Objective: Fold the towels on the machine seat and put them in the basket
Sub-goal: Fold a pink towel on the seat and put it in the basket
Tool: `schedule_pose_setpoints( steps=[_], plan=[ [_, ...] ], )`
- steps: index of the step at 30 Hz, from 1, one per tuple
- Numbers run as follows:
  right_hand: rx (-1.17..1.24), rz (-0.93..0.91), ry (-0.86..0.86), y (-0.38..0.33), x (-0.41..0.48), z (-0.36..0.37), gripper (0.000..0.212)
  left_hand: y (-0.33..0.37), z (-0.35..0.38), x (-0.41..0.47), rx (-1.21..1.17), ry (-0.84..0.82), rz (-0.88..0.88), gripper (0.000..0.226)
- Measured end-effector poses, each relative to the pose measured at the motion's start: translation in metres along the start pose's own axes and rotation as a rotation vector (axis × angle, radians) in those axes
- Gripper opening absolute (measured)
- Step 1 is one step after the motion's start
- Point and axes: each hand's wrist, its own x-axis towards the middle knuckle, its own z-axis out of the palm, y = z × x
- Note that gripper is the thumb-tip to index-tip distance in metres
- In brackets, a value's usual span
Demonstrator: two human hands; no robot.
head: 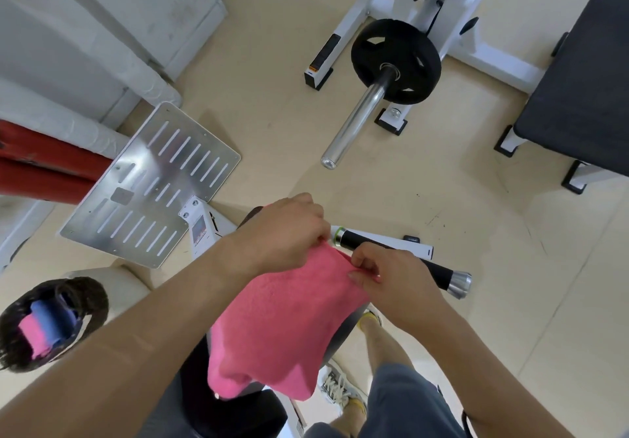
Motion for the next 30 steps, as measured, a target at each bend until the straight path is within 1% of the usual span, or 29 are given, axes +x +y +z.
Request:
schedule_pose_setpoints(
  steps=[2,4,6,7,8,9,10,11,12,13,14,16,18,20,22,23,25,27,28,30],
  plan=[
    [-0.01,0.022,-0.021,-0.001,-0.002,0.0,0.005,0.005,0.005,-0.005,0.043,0.128,-0.089,0.012],
    [0.005,0.052,-0.043,-0.003,-0.003,-0.001,0.005,0.019,0.009,-0.012,0.017,0.276,-0.222,0.015],
    [0.136,0.117,-0.071,-0.004,-0.002,-0.003,0.012,0.044,0.017,-0.022,-0.134,0.447,-0.329,0.013],
    [0.243,0.157,-0.09,-0.006,-0.002,-0.005,0.015,0.062,0.02,-0.029,-0.233,0.49,-0.376,0.01],
    [0.354,0.195,-0.113,-0.008,-0.002,-0.008,0.016,0.083,0.023,-0.037,-0.353,0.472,-0.428,0.012],
    [0.45,0.227,-0.14,-0.01,-0.002,-0.012,0.015,0.104,0.025,-0.044,-0.484,0.407,-0.485,0.018],
    [0.522,0.249,-0.168,-0.013,-0.002,-0.017,0.015,0.124,0.03,-0.05,-0.597,0.35,-0.531,0.027],
    [0.559,0.256,-0.202,-0.015,-0.002,-0.02,0.015,0.14,0.035,-0.054,-0.655,0.338,-0.559,0.037],
    [0.568,0.255,-0.242,-0.019,-0.002,-0.024,0.016,0.151,0.038,-0.056,-0.665,0.35,-0.585,0.044],
    [0.564,0.248,-0.284,-0.021,-0.002,-0.026,0.018,0.158,0.039,-0.056,-0.627,0.397,-0.609,0.044],
    [0.554,0.233,-0.324,-0.024,-0.002,-0.029,0.018,0.16,0.04,-0.056,-0.581,0.482,-0.636,0.039],
    [0.522,0.196,-0.389,-0.031,0.001,-0.034,0.016,0.156,0.041,-0.056,-0.571,0.627,-0.673,0.028],
    [0.482,0.166,-0.478,-0.041,0.006,-0.043,0.012,0.151,0.038,-0.059,-0.663,0.635,-0.677,0.02],
    [0.422,0.129,-0.597,-0.053,0.016,-0.053,0.02,0.146,0.028,-0.069,-0.775,0.646,-0.697,0.01],
    [0.302,0.052,-0.698,-0.063,0.029,-0.056,0.033,0.142,0.02,-0.082,-0.911,0.724,-0.741,0.001],
    [0.239,0.0,-0.725,-0.068,0.034,-0.055,0.037,0.14,0.016,-0.09,-1.004,0.755,-0.771,0.008],
    [0.046,-0.16,-0.696,-0.077,0.045,-0.048,0.043,0.136,0.009,-0.106,-1.184,0.799,-0.808,0.025],
    [-0.214,-0.381,-0.578,-0.084,0.055,-0.036,0.041,0.135,0.001,-0.12,-1.276,0.8,-0.823,0.035],
    [-0.294,-0.467,-0.506,-0.087,0.061,-0.03,0.037,0.135,-0.003,-0.127,-1.299,0.799,-0.832,0.034],
    [-0.365,-0.566,-0.424,-0.094,0.074,-0.019,0.029,0.136,-0.012,-0.14,-1.364,0.811,-0.852,0.025]
  ],
)
